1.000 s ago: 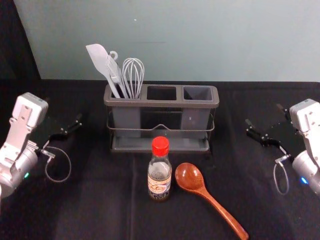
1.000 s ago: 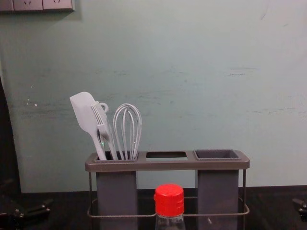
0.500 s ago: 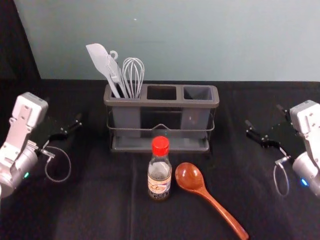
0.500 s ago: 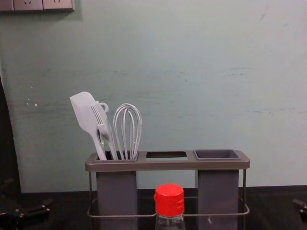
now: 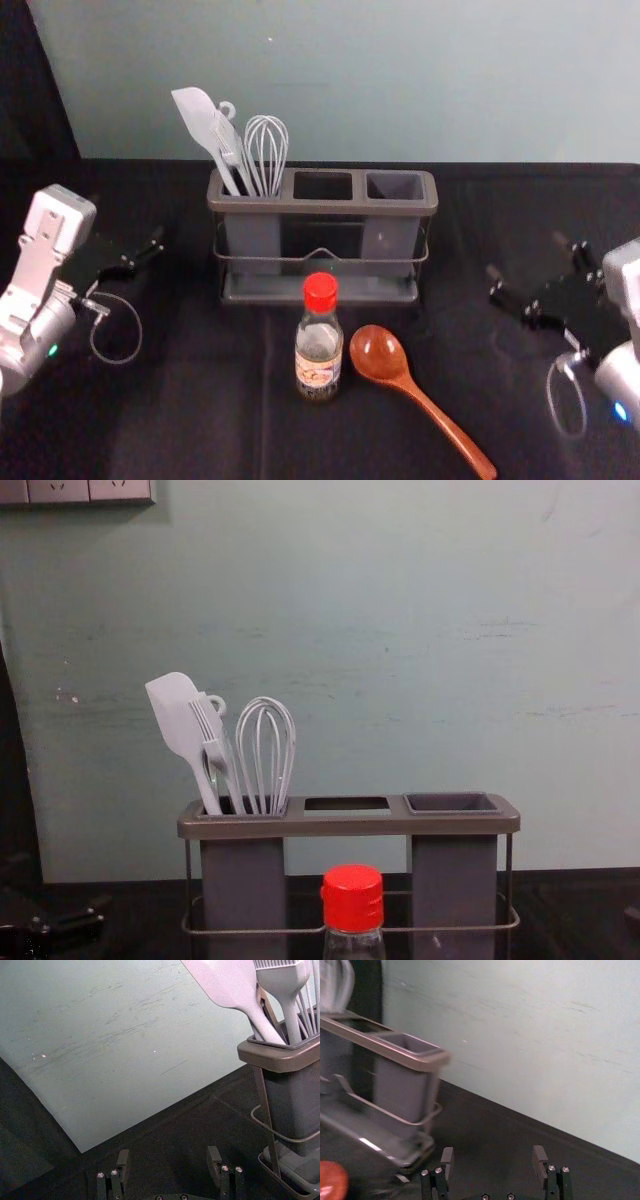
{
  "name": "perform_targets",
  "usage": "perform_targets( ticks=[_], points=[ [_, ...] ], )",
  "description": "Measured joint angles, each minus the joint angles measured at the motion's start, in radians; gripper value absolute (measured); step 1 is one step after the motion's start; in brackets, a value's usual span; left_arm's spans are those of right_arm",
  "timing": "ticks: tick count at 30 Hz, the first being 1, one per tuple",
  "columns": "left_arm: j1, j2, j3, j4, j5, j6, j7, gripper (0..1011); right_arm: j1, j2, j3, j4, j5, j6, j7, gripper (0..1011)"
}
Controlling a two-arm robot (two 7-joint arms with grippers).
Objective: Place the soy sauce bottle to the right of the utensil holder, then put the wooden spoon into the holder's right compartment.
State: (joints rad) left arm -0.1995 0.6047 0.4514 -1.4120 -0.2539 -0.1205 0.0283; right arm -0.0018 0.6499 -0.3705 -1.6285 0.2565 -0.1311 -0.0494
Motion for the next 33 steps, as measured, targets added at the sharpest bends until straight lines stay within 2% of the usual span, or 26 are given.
perform_targets(
  ticks=[2,5,12,16,26,33],
  points=[
    [0.0,0.0,0.0,0.0,0.0,0.0,0.0,1000,-0.047,0.01,0.01,-0.053,0.014,-0.013,0.017,1003],
    [0.0,0.0,0.0,0.0,0.0,0.0,0.0,1000,-0.085,0.016,0.017,-0.101,0.021,-0.025,0.032,1003],
    [0.0,0.0,0.0,0.0,0.0,0.0,0.0,1000,-0.133,0.015,0.007,-0.182,0.023,-0.032,0.077,1002],
    [0.0,0.0,0.0,0.0,0.0,0.0,0.0,1000,-0.139,0.004,-0.01,-0.203,0.022,-0.032,0.109,1003],
    [0.0,0.0,0.0,0.0,0.0,0.0,0.0,1000,-0.12,-0.05,-0.064,-0.222,0.007,-0.026,0.196,1002],
    [0.0,0.0,0.0,0.0,0.0,0.0,0.0,1000,-0.102,-0.083,-0.081,-0.223,0.007,-0.02,0.242,1003]
  ],
)
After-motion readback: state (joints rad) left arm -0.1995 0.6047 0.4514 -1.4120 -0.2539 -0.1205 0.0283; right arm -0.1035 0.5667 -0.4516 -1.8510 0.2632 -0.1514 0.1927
